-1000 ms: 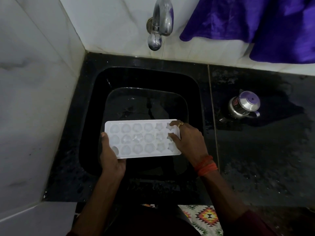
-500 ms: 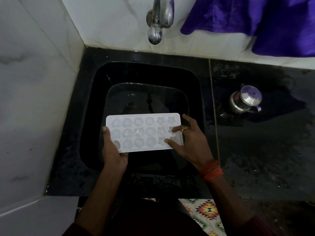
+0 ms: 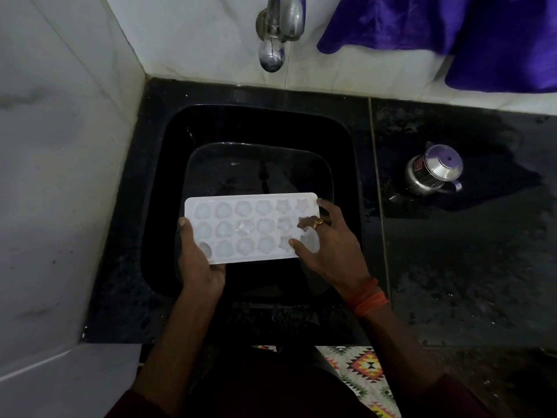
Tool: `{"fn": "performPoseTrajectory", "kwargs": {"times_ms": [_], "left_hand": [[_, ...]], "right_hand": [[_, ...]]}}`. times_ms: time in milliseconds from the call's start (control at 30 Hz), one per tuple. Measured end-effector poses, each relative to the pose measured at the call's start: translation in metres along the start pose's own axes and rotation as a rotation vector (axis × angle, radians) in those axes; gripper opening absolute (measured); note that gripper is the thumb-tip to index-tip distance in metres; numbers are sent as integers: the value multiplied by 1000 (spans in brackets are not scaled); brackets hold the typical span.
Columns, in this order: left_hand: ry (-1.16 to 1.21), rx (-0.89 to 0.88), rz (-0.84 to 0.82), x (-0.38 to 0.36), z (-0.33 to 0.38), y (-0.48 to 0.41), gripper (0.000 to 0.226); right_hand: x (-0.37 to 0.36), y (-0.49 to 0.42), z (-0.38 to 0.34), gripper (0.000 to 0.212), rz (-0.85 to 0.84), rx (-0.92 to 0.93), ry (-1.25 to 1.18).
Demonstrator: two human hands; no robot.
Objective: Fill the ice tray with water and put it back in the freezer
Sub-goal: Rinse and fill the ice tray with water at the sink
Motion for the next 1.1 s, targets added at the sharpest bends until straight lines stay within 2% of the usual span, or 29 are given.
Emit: {"fn": "performPoseTrajectory", "kwargs": {"times_ms": [1100], "left_hand": [[7, -3, 17, 8, -5, -4, 50]], "right_hand": [[-7, 1, 0, 45, -58, -77, 53]]}}
Point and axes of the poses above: each hand's wrist, its own y-axis away from the middle knuckle, its own x-axis out of the back of the hand, z = x × y, the point moved 6 cm from there along -y, towards the middle knuckle, and after that the axes turned 11 degrees about -y, right-handed, at the moved point
